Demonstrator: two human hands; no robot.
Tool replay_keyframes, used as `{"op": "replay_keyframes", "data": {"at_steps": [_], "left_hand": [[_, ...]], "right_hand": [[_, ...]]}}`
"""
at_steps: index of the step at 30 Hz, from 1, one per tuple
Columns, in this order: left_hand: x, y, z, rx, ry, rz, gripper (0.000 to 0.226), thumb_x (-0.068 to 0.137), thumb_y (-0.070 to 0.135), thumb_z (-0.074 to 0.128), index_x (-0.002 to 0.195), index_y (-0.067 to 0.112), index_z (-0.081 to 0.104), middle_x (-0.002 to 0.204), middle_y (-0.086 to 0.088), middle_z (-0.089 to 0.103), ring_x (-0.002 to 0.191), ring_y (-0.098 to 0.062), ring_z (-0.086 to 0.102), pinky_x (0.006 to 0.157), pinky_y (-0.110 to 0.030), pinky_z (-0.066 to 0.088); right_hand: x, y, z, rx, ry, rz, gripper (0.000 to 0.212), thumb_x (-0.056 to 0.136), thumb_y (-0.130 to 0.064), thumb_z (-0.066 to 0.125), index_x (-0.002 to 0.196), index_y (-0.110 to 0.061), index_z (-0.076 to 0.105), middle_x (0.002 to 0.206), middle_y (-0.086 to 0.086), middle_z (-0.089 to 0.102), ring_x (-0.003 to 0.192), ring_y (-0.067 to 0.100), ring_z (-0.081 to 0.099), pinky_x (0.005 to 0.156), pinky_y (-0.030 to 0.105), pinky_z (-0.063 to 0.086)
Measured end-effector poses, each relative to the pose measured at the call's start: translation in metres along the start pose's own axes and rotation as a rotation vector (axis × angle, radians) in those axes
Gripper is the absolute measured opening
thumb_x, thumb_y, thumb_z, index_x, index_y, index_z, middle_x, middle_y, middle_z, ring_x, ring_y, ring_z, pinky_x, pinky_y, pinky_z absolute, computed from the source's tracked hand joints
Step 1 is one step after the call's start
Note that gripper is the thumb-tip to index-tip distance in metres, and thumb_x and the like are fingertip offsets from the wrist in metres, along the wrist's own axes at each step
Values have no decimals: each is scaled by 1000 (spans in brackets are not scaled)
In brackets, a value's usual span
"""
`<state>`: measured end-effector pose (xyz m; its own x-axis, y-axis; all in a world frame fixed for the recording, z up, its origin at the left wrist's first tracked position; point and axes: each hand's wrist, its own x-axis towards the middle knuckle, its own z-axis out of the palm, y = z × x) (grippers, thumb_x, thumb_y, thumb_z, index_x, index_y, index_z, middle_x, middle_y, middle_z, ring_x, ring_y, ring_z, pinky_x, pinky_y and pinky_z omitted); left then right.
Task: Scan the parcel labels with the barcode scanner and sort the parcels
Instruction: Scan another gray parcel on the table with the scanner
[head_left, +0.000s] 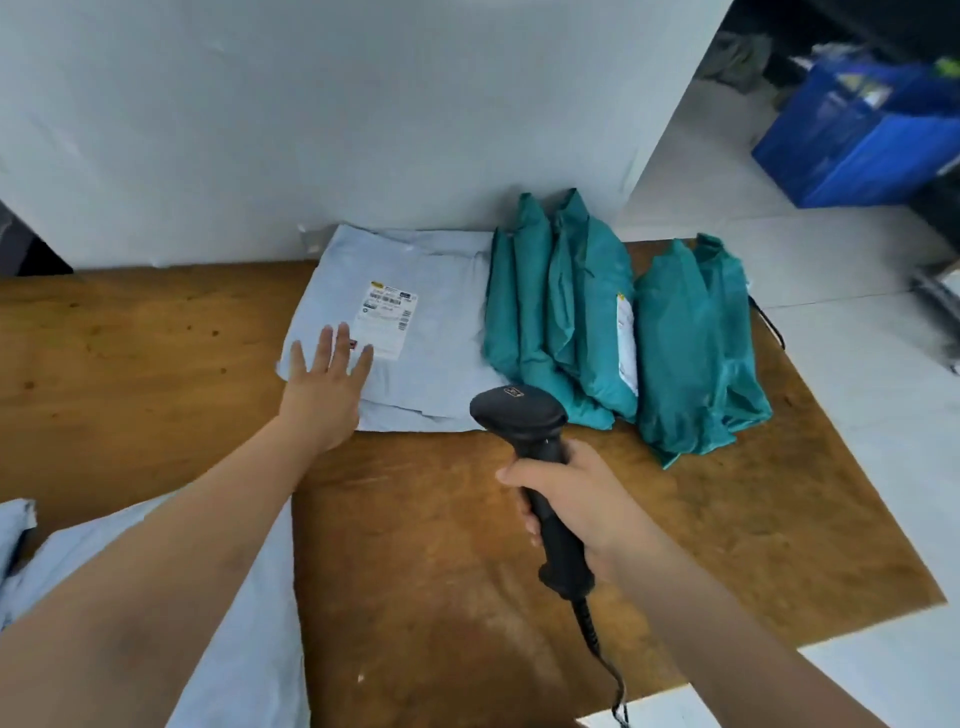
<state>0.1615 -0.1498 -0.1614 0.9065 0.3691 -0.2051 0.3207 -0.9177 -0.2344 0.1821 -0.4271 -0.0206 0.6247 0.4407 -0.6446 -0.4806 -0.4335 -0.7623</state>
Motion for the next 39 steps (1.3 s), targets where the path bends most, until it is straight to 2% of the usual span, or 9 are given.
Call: {"op": "replay_keyframes", "data": {"at_steps": [7,14,17,19,23,27,31,36,39], "left_hand": [[14,0,13,70,-73,27,55,101,22,29,152,23,10,160,-12,7,146,-36,6,117,-51,7],[-44,24,4,-78,150,199,42,97,11,40,139,11,44,151,-14,37,142,-26,31,119,-39,13],[-98,41,9,-245,337,351,38,63,5,83,100,9,73,115,-11,70,107,-28,67,94,-46,49],[-137,54,12,-274,348,409,49,40,10,93,85,14,77,98,-3,75,90,-21,73,76,-46,57],[-212,77,36,-255,252,571,62,33,28,94,92,23,77,103,6,74,96,-13,71,89,-38,53],[-271,91,66,-202,169,689,50,40,37,86,88,30,75,102,11,73,98,-9,69,96,-39,42],[-312,105,82,-231,72,623,33,46,26,83,78,28,75,101,6,74,99,-13,70,96,-36,34],[-330,102,82,-272,54,224,61,46,30,87,104,18,73,122,-19,64,113,-37,61,107,-48,17],[-324,95,77,-271,61,118,56,39,36,92,90,19,77,110,-16,71,104,-39,66,105,-47,18]], "right_hand": [[9,16,-23,7,58,99,15,84,-11,65,76,-8,53,50,4,51,42,17,44,44,25,40],[-14,28,-5,14,4,43,13,83,-9,66,80,-6,54,52,6,50,43,18,43,44,26,40],[-33,37,12,9,-4,21,16,83,-8,66,73,-7,54,52,7,50,43,18,43,46,26,41],[-48,47,24,12,-1,9,15,83,-7,66,73,-8,54,52,8,50,43,19,43,46,26,41],[-80,73,46,35,11,-22,15,82,-4,66,72,-8,55,51,10,50,42,22,42,47,27,39],[-108,105,62,106,63,-13,16,81,3,64,72,-5,54,49,10,48,40,23,40,43,26,36],[-131,132,73,121,75,44,15,81,3,63,71,-4,55,50,12,49,38,21,41,41,24,36],[-139,145,72,89,46,65,13,82,2,62,72,-4,55,51,11,49,39,21,41,42,24,36],[-137,143,65,76,26,58,11,81,2,62,73,-3,55,50,11,49,40,22,40,40,24,36]]}}
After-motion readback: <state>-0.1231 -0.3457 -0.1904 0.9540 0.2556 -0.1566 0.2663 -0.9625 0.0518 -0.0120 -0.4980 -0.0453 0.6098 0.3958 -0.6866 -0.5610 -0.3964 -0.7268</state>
